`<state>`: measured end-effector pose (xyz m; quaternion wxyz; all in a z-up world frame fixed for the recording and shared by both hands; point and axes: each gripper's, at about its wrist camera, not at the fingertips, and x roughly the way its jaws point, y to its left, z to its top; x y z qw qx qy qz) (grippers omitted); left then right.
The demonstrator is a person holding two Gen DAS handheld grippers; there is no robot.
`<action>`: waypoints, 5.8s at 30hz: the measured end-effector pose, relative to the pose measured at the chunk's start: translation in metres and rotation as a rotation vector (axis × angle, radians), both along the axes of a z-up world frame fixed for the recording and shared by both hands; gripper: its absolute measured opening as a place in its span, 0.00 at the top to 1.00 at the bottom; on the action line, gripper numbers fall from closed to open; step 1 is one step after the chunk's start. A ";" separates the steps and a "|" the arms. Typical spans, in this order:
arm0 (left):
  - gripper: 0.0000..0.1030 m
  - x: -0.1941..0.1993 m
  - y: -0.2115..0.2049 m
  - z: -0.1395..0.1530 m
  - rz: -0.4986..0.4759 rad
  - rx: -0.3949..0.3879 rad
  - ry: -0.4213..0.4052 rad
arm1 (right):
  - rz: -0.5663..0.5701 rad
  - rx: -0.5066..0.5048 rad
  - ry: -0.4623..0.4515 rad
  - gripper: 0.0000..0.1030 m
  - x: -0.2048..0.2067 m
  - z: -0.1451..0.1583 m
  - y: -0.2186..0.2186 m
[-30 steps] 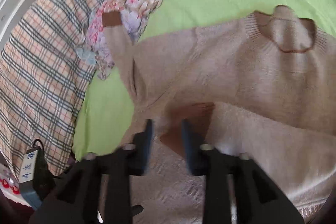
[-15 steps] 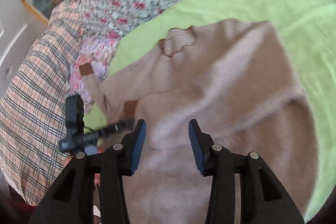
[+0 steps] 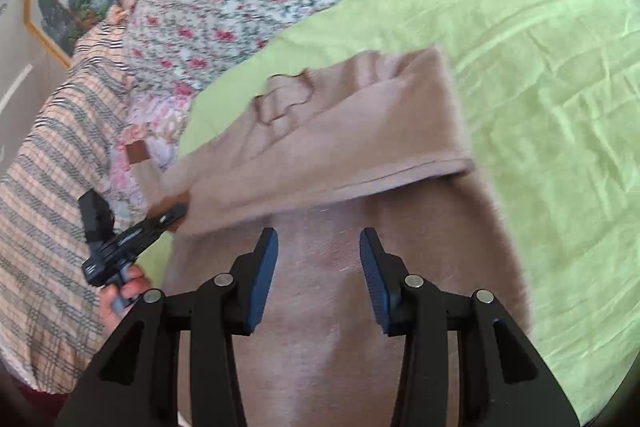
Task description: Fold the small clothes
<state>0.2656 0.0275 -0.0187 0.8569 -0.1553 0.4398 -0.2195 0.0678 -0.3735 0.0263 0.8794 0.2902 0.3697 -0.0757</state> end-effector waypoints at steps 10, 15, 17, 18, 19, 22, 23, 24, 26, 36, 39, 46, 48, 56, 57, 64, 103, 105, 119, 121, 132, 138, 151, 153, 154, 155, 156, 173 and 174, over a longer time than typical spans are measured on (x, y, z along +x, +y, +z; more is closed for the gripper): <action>0.78 0.011 -0.011 -0.026 -0.024 -0.007 0.056 | -0.123 -0.147 0.122 0.53 0.055 -0.008 -0.071; 0.85 0.003 -0.002 -0.023 -0.021 0.004 0.063 | -0.052 -0.177 0.200 0.65 0.091 -0.035 -0.080; 0.92 0.004 -0.010 -0.016 -0.031 0.037 0.036 | -0.046 -0.210 0.164 0.92 0.084 -0.023 -0.078; 0.92 0.003 -0.013 -0.011 -0.035 0.052 0.012 | -0.064 -0.220 0.121 0.92 0.075 -0.013 -0.079; 0.92 0.003 -0.018 -0.005 -0.044 0.058 -0.016 | -0.089 -0.234 0.092 0.92 0.065 -0.005 -0.081; 0.93 0.005 -0.032 0.003 -0.058 0.076 -0.057 | -0.122 -0.228 0.092 0.93 0.053 -0.009 -0.091; 0.93 0.006 -0.037 0.002 -0.060 0.102 -0.062 | -0.124 -0.221 0.117 0.93 0.053 -0.018 -0.093; 0.93 0.007 -0.041 -0.001 -0.061 0.126 -0.062 | -0.126 -0.215 0.136 0.92 0.055 -0.025 -0.095; 0.93 0.009 -0.042 -0.009 -0.061 0.163 -0.032 | -0.143 -0.201 0.154 0.92 0.052 -0.031 -0.099; 0.84 0.002 -0.034 -0.015 -0.055 0.197 -0.008 | -0.052 -0.282 0.182 0.83 0.047 -0.024 -0.046; 0.81 -0.005 -0.023 -0.016 -0.045 0.195 -0.001 | -0.085 -0.223 0.147 0.87 0.028 -0.030 -0.060; 0.65 -0.026 0.032 0.005 0.054 0.186 -0.009 | -0.049 -0.138 0.036 0.68 -0.002 0.000 -0.024; 0.51 -0.022 0.057 0.016 0.134 0.204 -0.030 | 0.004 -0.116 0.014 0.64 -0.003 0.002 -0.001; 0.28 0.064 0.131 0.030 0.369 0.402 0.024 | 0.168 -0.004 0.036 0.62 -0.001 -0.025 0.069; 0.21 0.081 0.140 0.029 0.398 0.439 0.041 | 0.177 -0.002 0.043 0.62 -0.001 -0.026 0.072; 0.18 0.170 0.192 -0.006 0.525 0.627 0.215 | 0.224 0.018 0.093 0.62 0.013 -0.040 0.089; 0.93 -0.030 -0.105 0.035 -0.202 0.049 -0.139 | 0.040 0.079 -0.011 0.62 -0.022 -0.019 0.047; 0.90 -0.029 -0.104 0.024 -0.217 0.058 -0.111 | 0.029 0.088 -0.016 0.62 -0.011 -0.017 0.040; 0.67 -0.059 0.006 0.014 -0.065 0.154 -0.100 | 0.060 0.168 0.001 0.62 0.144 -0.041 0.018; 0.67 -0.055 0.025 0.010 -0.026 0.173 -0.077 | 0.077 0.191 0.015 0.62 0.162 -0.051 0.019; 0.68 -0.027 0.032 -0.013 0.084 0.393 -0.013 | 0.025 0.079 -0.181 0.92 0.132 0.006 0.019; 0.69 -0.028 0.016 -0.015 0.169 0.474 -0.035 | -0.131 0.035 -0.270 0.92 0.053 0.034 -0.014; 0.76 -0.043 0.039 -0.013 0.253 0.330 0.000 | -0.175 0.061 0.026 0.87 0.015 -0.035 -0.019; 0.76 -0.048 0.045 -0.013 0.259 0.299 -0.010 | -0.181 0.014 0.010 0.83 0.006 -0.018 -0.011; 0.77 -0.049 0.048 -0.013 0.262 0.277 -0.011 | -0.159 0.001 -0.026 0.81 0.005 -0.007 -0.004; 0.77 -0.050 0.050 -0.014 0.265 0.259 -0.010 | -0.118 -0.001 -0.063 0.79 0.009 0.004 0.004; 0.77 -0.049 0.052 -0.016 0.271 0.238 -0.006 | -0.076 -0.001 -0.083 0.68 0.017 0.010 0.011; 0.70 -0.054 0.064 -0.024 0.272 0.057 -0.046 | 0.700 0.093 0.271 0.36 0.345 -0.042 0.126; 0.69 -0.054 0.064 -0.024 0.271 0.055 -0.049 | 0.752 0.106 0.334 0.36 0.354 -0.054 0.137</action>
